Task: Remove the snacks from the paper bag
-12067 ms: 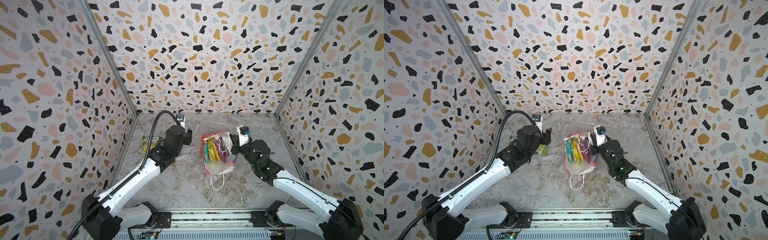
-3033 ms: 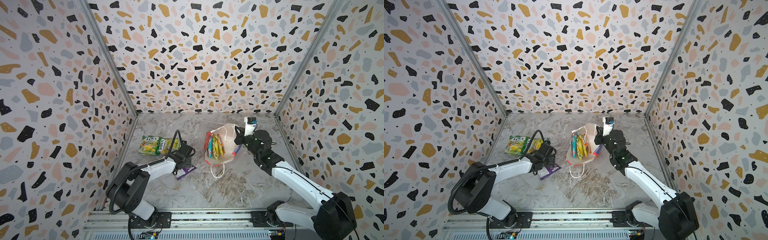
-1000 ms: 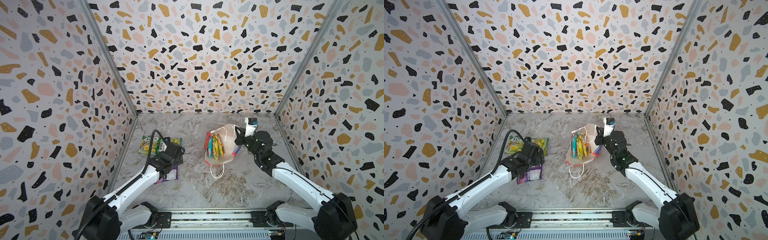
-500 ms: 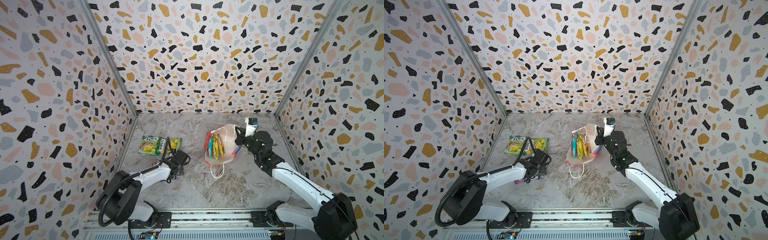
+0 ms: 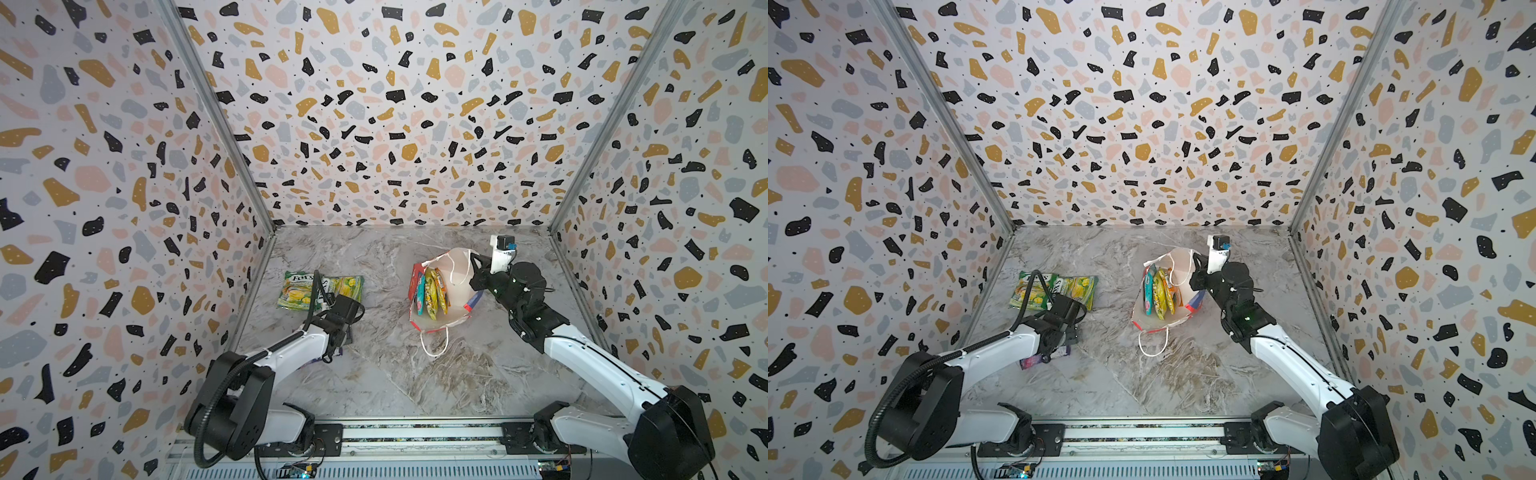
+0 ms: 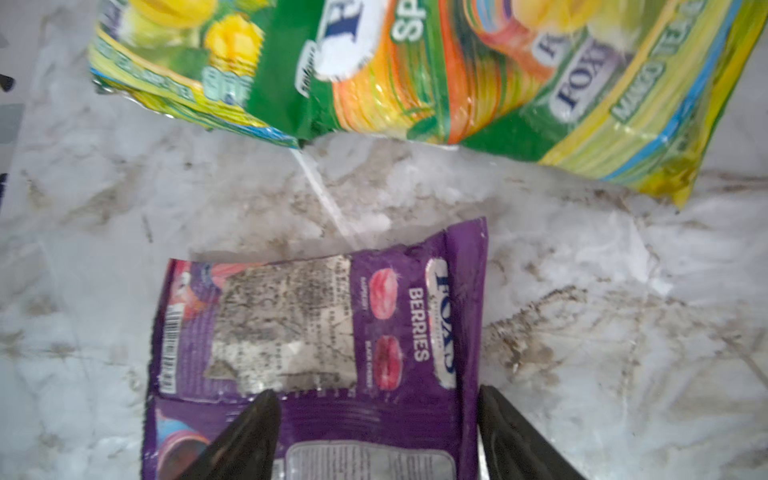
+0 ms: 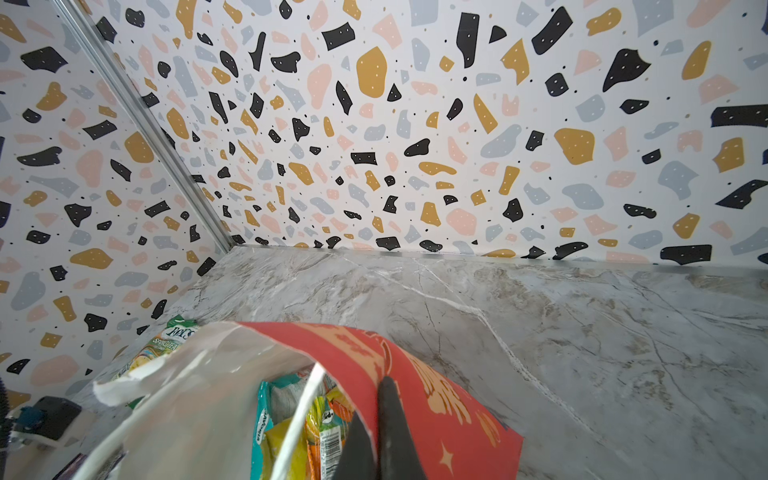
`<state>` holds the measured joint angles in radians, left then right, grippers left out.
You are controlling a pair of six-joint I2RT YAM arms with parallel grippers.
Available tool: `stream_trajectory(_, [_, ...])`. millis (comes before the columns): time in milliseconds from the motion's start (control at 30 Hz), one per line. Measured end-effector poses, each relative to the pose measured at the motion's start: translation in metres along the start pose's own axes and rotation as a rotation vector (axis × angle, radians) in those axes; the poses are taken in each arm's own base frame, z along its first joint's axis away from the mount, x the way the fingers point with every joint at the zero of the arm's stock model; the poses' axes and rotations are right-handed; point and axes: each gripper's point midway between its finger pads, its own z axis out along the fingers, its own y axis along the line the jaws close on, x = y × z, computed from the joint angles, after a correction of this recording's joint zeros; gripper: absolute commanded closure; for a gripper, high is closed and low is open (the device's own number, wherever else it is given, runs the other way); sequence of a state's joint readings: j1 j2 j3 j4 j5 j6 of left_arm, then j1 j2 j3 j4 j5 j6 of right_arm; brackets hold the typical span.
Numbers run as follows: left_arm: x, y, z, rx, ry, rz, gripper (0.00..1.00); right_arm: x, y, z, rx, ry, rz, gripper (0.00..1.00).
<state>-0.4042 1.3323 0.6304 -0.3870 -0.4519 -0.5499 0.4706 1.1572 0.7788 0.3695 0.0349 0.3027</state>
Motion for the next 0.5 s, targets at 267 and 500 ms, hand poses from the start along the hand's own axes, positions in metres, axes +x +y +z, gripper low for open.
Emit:
stream_trajectory(267, [-0.022,0.001,-0.024,0.047,-0.081,-0.066,0.13,0.000,0.001,0.000,-0.004,0.000,0.002,1.00])
stream_trajectory(500, [-0.013,0.000,-0.020,0.074,-0.053,-0.121,0.06,0.000,0.001,0.000,-0.005,-0.002,0.002,1.00])
